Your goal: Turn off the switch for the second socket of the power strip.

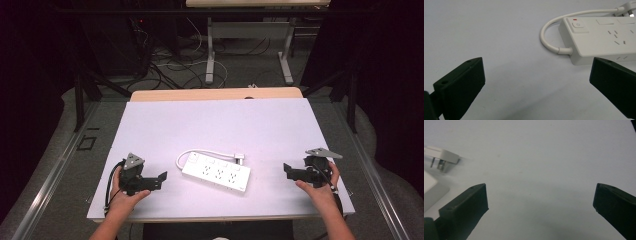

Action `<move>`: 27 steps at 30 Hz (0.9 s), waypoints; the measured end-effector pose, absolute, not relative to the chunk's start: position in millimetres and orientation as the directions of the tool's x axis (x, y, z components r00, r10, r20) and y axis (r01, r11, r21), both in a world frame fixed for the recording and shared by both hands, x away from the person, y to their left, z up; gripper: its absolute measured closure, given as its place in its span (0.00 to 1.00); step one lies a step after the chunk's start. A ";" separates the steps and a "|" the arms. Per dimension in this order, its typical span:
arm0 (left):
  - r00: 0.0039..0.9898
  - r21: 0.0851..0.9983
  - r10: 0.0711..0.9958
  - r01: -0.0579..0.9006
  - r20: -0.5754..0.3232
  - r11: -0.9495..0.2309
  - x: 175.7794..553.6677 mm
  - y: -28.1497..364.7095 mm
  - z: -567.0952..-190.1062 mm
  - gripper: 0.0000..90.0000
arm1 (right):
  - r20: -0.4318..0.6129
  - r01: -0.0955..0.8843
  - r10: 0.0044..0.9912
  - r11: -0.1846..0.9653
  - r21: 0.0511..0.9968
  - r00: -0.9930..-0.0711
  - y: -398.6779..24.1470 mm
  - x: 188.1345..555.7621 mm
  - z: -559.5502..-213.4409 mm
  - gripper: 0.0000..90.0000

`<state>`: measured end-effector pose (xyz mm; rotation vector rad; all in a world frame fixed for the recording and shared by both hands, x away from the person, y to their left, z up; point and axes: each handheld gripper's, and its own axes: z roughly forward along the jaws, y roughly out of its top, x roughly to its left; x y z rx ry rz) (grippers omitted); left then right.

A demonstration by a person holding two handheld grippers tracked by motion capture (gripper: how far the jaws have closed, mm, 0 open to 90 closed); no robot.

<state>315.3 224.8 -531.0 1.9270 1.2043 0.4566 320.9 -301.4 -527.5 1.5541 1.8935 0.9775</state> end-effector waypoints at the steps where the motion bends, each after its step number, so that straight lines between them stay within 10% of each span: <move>1: 0.489 0.784 0.866 0.577 -0.104 -0.231 314.8 225.0 -530.4 0.00 | 0.059 0.606 0.970 0.100 0.789 -0.237 -295.3 318.6 -524.8 0.00; 27: 0.459 0.791 0.880 0.580 -0.122 -0.193 313.5 225.6 -527.8 0.00 | 0.004 0.543 0.917 0.232 0.807 -0.398 -234.2 318.1 -492.9 0.00</move>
